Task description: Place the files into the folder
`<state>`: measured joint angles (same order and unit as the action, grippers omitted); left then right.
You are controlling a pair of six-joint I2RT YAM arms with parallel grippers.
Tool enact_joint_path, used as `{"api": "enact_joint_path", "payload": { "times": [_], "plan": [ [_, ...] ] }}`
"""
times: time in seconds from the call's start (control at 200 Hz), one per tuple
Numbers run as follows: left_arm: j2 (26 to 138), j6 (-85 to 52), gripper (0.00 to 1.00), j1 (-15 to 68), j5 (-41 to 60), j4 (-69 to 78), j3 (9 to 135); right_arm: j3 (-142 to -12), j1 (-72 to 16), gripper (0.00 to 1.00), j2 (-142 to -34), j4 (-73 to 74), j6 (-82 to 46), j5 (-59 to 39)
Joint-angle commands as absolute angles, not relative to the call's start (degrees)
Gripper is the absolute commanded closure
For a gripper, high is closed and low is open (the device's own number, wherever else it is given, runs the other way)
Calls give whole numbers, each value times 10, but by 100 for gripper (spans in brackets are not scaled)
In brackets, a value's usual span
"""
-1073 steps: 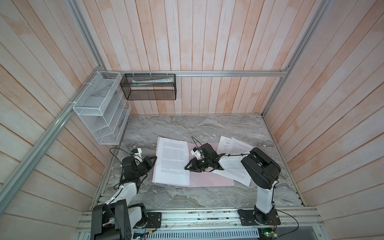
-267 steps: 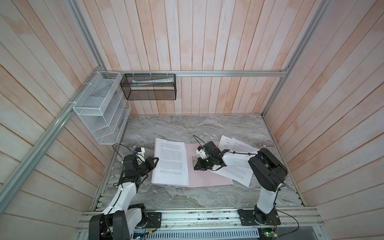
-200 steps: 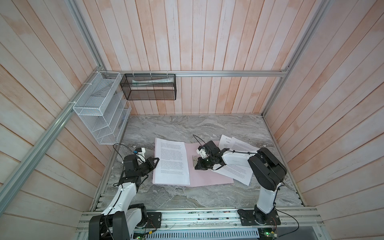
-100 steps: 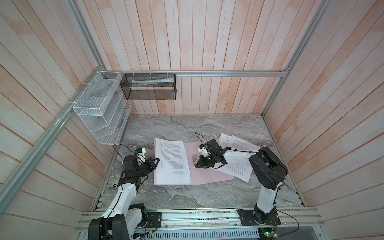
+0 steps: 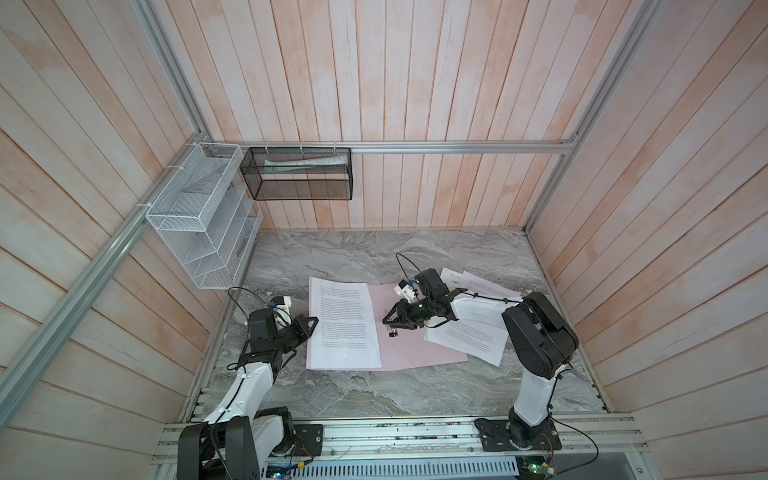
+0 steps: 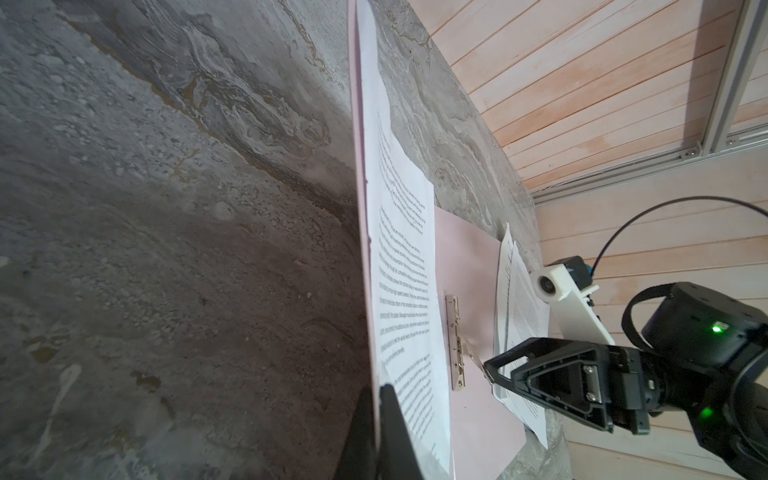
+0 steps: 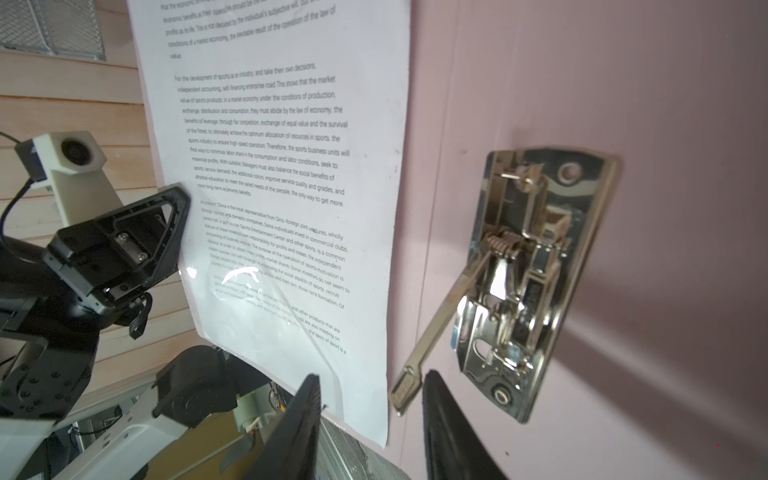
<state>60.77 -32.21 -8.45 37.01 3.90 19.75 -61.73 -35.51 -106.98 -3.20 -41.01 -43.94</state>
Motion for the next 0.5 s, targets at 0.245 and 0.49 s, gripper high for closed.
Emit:
{"api": "enact_joint_path", "payload": {
  "times": [0.245, 0.49],
  "plan": [
    [615, -307, 100, -85, 364, 52, 217, -509, -319, 90, -999, 41, -462, -428],
    [605, -309, 100, -85, 366, 45, 214, -506, -335, 96, -1034, 56, -458, -437]
  ]
}}
